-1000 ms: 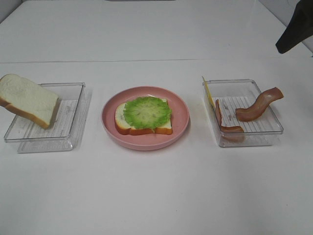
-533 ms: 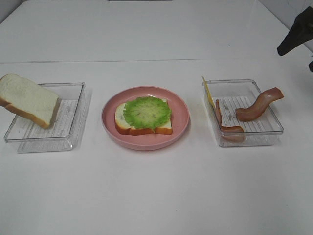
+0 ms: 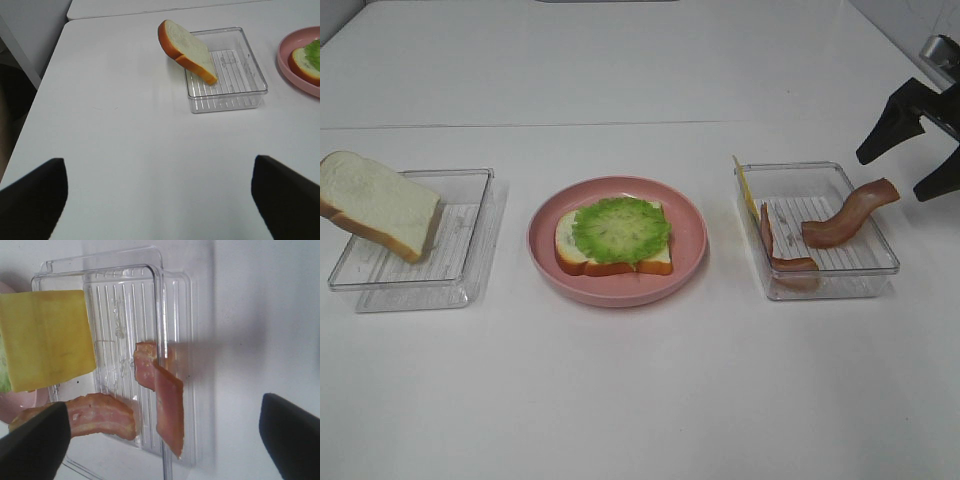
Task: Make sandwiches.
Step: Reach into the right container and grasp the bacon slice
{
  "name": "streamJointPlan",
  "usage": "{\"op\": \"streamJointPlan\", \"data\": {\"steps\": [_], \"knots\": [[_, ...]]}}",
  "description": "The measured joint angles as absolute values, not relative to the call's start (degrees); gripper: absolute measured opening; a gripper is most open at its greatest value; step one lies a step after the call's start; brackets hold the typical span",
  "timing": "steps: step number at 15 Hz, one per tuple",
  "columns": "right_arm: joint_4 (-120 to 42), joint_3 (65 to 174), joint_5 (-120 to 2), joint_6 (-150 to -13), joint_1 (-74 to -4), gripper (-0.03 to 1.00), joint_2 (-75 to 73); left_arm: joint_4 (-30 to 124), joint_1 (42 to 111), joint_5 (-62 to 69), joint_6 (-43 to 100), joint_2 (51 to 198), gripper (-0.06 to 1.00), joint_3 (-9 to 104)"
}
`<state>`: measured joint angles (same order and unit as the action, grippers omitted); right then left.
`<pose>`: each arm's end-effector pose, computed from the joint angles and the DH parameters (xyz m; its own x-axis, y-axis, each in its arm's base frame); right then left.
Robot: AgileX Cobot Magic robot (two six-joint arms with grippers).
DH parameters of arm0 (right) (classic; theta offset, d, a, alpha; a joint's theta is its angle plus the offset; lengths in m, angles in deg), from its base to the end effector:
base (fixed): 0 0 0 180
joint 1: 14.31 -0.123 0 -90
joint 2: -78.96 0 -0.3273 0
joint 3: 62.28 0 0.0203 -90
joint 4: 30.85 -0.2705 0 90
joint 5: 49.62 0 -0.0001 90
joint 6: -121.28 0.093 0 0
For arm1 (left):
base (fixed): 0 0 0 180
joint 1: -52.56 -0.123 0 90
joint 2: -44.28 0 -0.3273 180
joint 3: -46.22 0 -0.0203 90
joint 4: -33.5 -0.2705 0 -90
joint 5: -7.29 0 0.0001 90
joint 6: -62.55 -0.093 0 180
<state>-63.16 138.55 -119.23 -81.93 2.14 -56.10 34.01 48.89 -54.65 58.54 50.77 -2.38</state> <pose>0.4792 -0.0929 0.1812 -0.9887 0.1231 -0.0853 0.0653 0.8671 0.4937 -0.0321 -0.0028 0.2891 -0.4563 0.0366 -0.8891 -0.0271 0.9981 0.0550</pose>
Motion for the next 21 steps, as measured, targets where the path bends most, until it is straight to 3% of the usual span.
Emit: {"op": "streamJointPlan", "data": {"steps": [7, 10, 11, 15, 21], "knots": [[-67.52, 138.55, -119.23, -82.96, 2.14, 0.93, -58.68, 34.01, 48.89, -54.65, 58.54, 50.77, 0.91, -2.38], [-67.52, 138.61, -119.23, -82.96, 2.14, 0.81, -60.11, 34.01, 48.89, -54.65, 58.54, 50.77, 0.91, -2.38], [-67.58, 138.61, -119.23, -82.96, 2.14, 0.7, -60.17, 34.01, 48.89, -54.65, 58.54, 50.77, 0.91, -2.38], [-67.58, 138.61, -119.23, -82.39, 2.14, 0.47, -60.51, 34.01, 48.89, -54.65, 58.54, 50.77, 0.91, -2.38], [-67.58, 138.61, -119.23, -82.33, 2.14, 0.4, -60.57, 34.01, 48.89, -54.65, 58.54, 50.77, 0.91, -2.38]]}}
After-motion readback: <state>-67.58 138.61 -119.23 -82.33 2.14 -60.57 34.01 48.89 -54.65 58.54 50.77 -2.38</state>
